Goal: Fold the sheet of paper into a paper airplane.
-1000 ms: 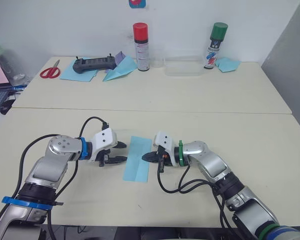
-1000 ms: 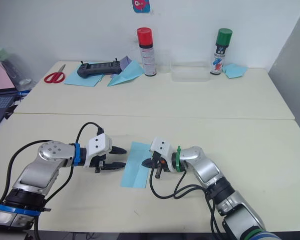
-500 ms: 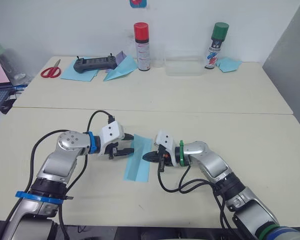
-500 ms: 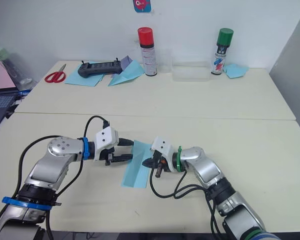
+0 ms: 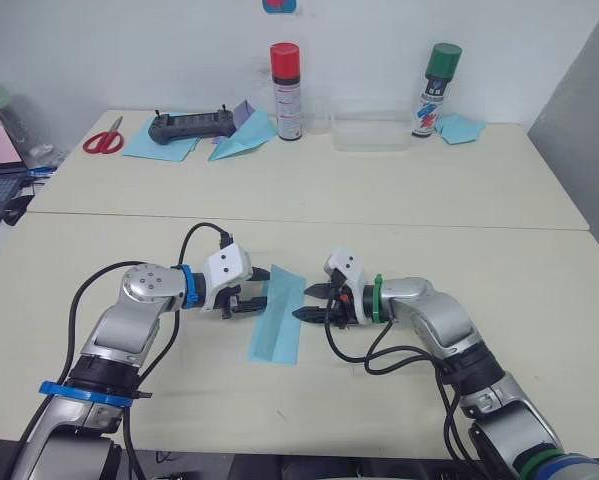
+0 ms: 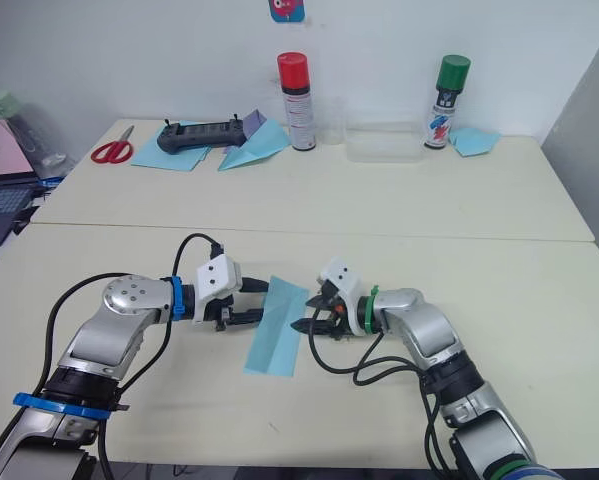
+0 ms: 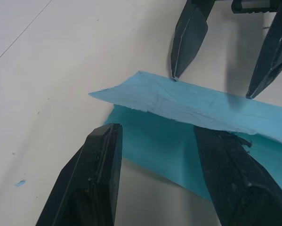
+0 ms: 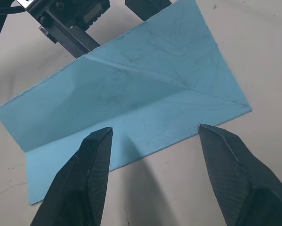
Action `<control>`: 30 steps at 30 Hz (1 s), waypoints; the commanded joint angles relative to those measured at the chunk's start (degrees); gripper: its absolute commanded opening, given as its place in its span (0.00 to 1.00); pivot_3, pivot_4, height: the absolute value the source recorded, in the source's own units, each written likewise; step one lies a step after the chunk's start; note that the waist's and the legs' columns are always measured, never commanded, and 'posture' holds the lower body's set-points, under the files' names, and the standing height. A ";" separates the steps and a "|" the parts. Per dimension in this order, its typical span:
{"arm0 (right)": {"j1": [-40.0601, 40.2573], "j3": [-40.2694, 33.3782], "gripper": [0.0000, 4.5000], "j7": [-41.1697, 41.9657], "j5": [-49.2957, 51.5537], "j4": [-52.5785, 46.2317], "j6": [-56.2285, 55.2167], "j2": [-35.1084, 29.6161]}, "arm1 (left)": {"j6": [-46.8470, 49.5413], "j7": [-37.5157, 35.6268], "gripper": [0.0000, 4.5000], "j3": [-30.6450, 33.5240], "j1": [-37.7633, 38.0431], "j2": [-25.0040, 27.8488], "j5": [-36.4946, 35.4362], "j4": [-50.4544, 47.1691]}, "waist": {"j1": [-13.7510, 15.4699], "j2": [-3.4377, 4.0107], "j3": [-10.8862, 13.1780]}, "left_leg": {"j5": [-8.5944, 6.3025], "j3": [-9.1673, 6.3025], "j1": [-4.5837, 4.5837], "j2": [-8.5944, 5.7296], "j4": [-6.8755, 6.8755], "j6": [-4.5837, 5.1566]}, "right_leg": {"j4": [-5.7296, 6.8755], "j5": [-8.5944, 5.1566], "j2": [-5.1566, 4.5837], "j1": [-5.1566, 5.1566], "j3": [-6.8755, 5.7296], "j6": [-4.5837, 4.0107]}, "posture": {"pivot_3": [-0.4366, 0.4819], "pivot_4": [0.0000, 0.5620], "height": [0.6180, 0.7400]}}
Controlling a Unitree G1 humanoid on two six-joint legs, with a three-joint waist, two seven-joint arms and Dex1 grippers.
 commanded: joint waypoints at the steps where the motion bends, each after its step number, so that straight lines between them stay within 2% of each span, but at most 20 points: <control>1: 0.33 1.86 0.67 -0.40 -1.25 -0.11 -3.39 0.34 | -0.75 0.26 0.60 0.76 -0.32 0.62 -0.31 -0.99 | 0.00 0.00 0.00 | 0.00 0.00 0.00 0.00 0.00 0.00 | 0.00 0.00 0.00 0.00 0.00 0.00 | 0.48 0.27 1.00; 2: 0.41 2.19 0.67 -0.41 -1.62 0.40 -4.18 0.39 | -0.73 0.27 0.60 0.82 -0.24 0.72 -0.35 -1.08 | -0.05 0.00 0.00 | 0.00 0.00 0.00 0.01 0.00 0.00 | 0.00 0.00 0.00 -0.01 0.00 0.00 | 0.48 0.27 1.00; 5: 0.54 3.13 0.55 -0.11 -2.51 1.54 -6.35 0.15 | -0.61 0.28 0.60 0.90 0.09 0.95 -0.51 -1.48 | -0.19 0.00 0.01 | 0.00 0.01 0.01 0.01 0.00 0.00 | 0.00 0.00 0.01 -0.01 0.01 0.00 | 0.48 0.27 1.00; 10: 1.15 5.23 0.14 0.48 -4.82 3.16 -11.12 0.08 | -0.19 0.45 0.60 0.96 0.68 1.24 -0.64 -2.21 | -0.21 0.00 0.01 | 0.00 0.01 0.00 0.01 -0.03 0.00 | 0.00 -0.01 0.01 -0.02 0.00 -0.01 | 0.48 0.27 1.00; 12: 1.31 6.09 0.00 0.76 -5.87 3.50 -12.56 -0.09 | -0.09 0.56 0.60 0.98 0.72 1.29 -0.67 -2.32 | -0.21 0.00 0.01 | 0.00 0.01 0.00 0.01 -0.03 0.00 | 0.00 -0.01 0.01 -0.02 0.00 -0.01 | 0.48 0.27 1.00; 24: 2.04 8.89 0.00 1.40 -9.14 5.16 -16.46 -0.56 | 4.04 2.70 0.60 3.79 2.57 2.11 -2.42 -3.78 | -0.25 0.00 0.00 | 0.00 0.01 0.02 0.02 -0.03 0.00 | 0.01 -0.01 0.01 -0.01 0.00 -0.01 | 0.48 0.27 1.00; 28: 1.95 8.80 0.00 1.79 -9.30 5.53 -16.54 -0.59 | 6.27 4.52 0.60 6.54 5.78 2.32 -4.18 -3.52 | -0.40 0.00 0.00 | 0.00 0.01 0.04 0.03 -0.03 0.00 | 0.02 -0.01 0.01 0.00 0.01 -0.01 | 0.48 0.27 1.00; 29: 1.94 8.79 0.00 1.94 -9.39 5.68 -16.67 -0.65 | 6.92 4.06 0.52 7.34 6.91 2.81 -5.12 -4.31 | -0.57 0.00 0.00 | 0.00 0.02 0.05 0.03 -0.03 0.00 | 0.02 -0.01 0.01 0.00 0.02 -0.01 | 0.48 0.27 1.00; 30: 1.88 8.74 0.00 2.07 -9.44 5.85 -16.78 -0.70 | 7.76 3.80 0.48 8.07 7.71 3.25 -6.00 -5.30 | -0.65 0.00 0.00 | 0.00 0.02 0.05 0.04 -0.04 0.00 | 0.02 -0.01 0.01 0.00 0.01 -0.01 | 0.48 0.27 1.00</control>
